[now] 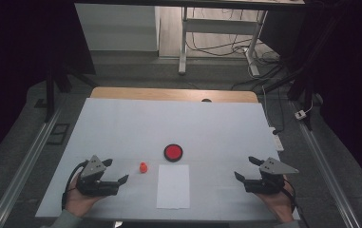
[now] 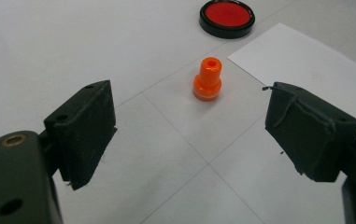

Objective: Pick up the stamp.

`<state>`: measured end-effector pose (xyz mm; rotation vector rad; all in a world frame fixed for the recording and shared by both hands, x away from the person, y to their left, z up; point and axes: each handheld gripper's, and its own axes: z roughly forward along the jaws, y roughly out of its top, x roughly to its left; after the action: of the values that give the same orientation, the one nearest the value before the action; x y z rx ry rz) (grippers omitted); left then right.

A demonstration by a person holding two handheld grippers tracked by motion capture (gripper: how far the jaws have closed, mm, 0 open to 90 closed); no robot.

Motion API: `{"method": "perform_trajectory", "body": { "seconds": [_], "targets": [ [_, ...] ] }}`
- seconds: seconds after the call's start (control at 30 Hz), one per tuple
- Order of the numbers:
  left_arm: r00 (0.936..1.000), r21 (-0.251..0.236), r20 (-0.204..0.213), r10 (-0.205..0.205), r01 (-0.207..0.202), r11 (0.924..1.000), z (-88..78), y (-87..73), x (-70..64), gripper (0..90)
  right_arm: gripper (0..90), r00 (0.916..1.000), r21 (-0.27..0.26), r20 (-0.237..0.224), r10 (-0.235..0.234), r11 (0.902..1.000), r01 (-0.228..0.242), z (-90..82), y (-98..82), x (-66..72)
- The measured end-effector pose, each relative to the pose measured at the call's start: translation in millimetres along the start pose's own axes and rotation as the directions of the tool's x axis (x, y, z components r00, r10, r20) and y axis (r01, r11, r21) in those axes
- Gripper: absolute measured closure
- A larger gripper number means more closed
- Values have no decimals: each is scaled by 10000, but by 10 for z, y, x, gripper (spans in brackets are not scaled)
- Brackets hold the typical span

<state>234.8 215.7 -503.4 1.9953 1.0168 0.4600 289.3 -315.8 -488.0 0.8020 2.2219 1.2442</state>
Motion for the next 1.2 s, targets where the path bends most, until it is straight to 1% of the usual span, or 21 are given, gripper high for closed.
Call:
{"method": "perform_trajectory", "body": {
  "seconds": [0.03,0.07,0.17,0.3,0.43,0.5,0.57,0.83,0.97,1.03,1.1,1.13,1.2],
  "targets": [
    [10000,-43,16,-58,58,10000,4,-3,12,162,205,10000,26,-55,-4,10000,4,-8,-7,10],
    [10000,-77,34,-72,73,9999,10,-4,25,162,208,10000,24,-15,-30,10000,30,-16,-8,15],
    [9999,-116,46,-99,100,9999,19,-7,46,168,220,10000,-116,-17,-5,9999,5,-36,-3,19],
    [9999,-172,24,-135,136,9998,18,-4,67,176,226,10000,-76,-3,66,9999,-66,-25,-8,10],
    [9999,-79,76,-149,149,9999,16,-14,65,177,235,10000,-16,-48,57,10000,-57,-9,-9,6],
    [9999,-139,60,-136,137,9998,1,-5,57,179,238,9999,-27,-71,77,10000,-77,-2,-8,10],
    [9999,-146,51,-136,137,9998,-11,-6,53,179,240,9999,17,-105,-12,10000,12,23,-8,20],
    [9998,-123,-46,-182,181,9998,-5,6,60,178,257,9999,-5,-117,110,9999,-111,10,-24,9],
    [9999,-143,-59,-81,80,9999,-8,42,48,180,264,9999,-28,-79,117,9999,-117,5,-20,8],
    [10000,-97,-14,60,-60,9999,-6,67,38,181,267,9999,-39,-70,114,9999,-114,7,-20,12],
    [9999,-43,21,127,-127,9999,4,85,26,182,270,9999,-4,-36,127,9999,-127,14,-24,24],
    [9999,-11,57,158,-158,9999,9,91,24,181,272,10000,100,-46,58,9999,-58,29,-33,35],
    [9998,19,87,172,-172,9999,17,99,23,182,275,10000,131,-71,5,9999,-4,45,-38,48]
  ]
}}
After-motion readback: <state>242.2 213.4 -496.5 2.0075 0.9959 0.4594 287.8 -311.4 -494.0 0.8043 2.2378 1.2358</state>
